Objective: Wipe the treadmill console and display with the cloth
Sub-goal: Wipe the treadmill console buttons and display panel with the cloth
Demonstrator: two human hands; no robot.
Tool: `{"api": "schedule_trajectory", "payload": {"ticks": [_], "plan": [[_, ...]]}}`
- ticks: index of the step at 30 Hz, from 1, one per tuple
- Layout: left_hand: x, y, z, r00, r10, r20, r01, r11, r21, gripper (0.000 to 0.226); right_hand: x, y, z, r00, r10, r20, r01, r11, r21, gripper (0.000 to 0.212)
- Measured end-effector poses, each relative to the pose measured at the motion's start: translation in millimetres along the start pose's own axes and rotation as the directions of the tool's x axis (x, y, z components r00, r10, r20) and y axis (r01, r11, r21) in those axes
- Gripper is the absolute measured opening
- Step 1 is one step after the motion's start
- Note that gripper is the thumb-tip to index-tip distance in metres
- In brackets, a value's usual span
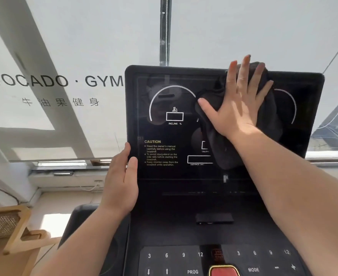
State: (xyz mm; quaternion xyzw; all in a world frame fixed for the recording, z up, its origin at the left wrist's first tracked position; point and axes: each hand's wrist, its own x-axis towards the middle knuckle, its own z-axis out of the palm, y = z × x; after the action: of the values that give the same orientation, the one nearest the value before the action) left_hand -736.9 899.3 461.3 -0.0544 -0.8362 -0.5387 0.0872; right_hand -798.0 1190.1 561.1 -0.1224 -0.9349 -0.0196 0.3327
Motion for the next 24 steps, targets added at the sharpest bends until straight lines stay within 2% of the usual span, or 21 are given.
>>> {"api": "schedule_trajectory", "payload": {"ticks": [3,5,9,13,18,22,24], "plan": [[1.2,7.4,-0.3,0.999,-0.038,-0.004,0.038,0.999,0.002,0.048,-8.8,-30.5,5.3,0.99,-0.139,0.01,0.139,0.99,0.014,0.109],[2.4,12.0,1.7,0.999,-0.031,-0.044,0.034,0.995,0.09,0.05,-25.8,-40.0,14.4,0.961,-0.275,0.021,0.275,0.961,-0.009,0.106],[-9.1,30.2,15.0,0.988,0.121,-0.092,-0.08,0.928,0.365,0.071,-70.3,-21.4,36.1,0.891,-0.454,0.006,0.453,0.891,0.018,0.096],[-32.5,45.9,48.6,0.957,0.288,0.044,-0.26,0.777,0.574,0.077,-111.8,19.4,54.0,0.846,-0.531,0.041,0.532,0.847,-0.014,0.093],[-50.7,54.1,95.7,0.948,0.242,0.208,-0.317,0.646,0.694,0.079,-130.6,88.0,60.5,0.791,-0.611,0.028,0.611,0.791,-0.034,0.09],[-56.8,55.7,118.5,0.945,0.164,0.283,-0.325,0.562,0.761,0.084,-97.1,128.4,49.3,0.712,-0.703,0.003,0.7,0.709,-0.084,0.094],[-57.2,56.9,124.4,0.952,0.111,0.284,-0.297,0.546,0.783,0.087,-59.5,140.8,33.8,0.73,-0.683,-0.032,0.676,0.728,-0.112,0.096]]}}
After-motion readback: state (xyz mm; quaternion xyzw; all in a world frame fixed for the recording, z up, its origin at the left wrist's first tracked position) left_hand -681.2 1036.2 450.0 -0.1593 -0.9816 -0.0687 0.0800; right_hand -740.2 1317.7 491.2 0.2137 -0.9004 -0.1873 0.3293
